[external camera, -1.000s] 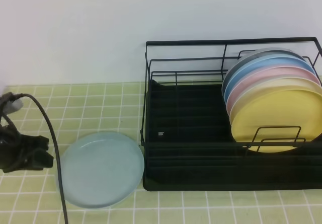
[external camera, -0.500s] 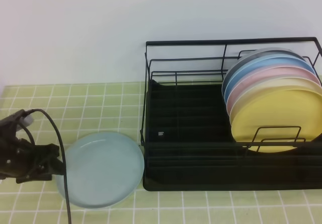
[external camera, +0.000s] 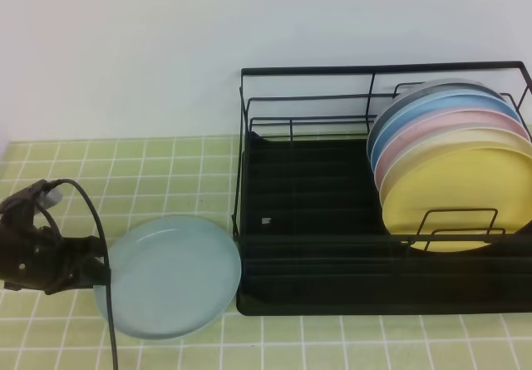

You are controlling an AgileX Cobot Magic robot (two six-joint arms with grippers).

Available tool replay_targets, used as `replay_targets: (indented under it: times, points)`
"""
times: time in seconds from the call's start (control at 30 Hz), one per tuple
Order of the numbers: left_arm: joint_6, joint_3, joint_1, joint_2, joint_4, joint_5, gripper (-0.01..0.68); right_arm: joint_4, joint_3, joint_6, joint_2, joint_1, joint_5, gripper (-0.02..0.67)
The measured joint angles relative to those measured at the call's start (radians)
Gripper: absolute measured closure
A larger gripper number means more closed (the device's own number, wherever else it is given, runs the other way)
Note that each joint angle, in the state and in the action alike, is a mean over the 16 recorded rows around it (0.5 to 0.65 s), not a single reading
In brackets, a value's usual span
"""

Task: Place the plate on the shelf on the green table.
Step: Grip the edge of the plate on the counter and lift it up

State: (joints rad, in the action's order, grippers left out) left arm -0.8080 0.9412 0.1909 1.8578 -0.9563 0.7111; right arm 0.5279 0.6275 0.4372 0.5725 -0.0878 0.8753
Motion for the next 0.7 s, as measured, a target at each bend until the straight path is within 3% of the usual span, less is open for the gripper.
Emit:
replay_targets:
  times: [0.2,0.7]
  points:
    - [-0.01,-0.001,0.0,-0.004,-0.005,-0.007,0.671,0.0,0.0,0.0,0.0,0.0,-0.001,0.652]
    - [0.006,-0.001,0.001,-0.186,-0.005,-0.108,0.673,0.0,0.0,0.0,0.0,0.0,-0.005,0.652]
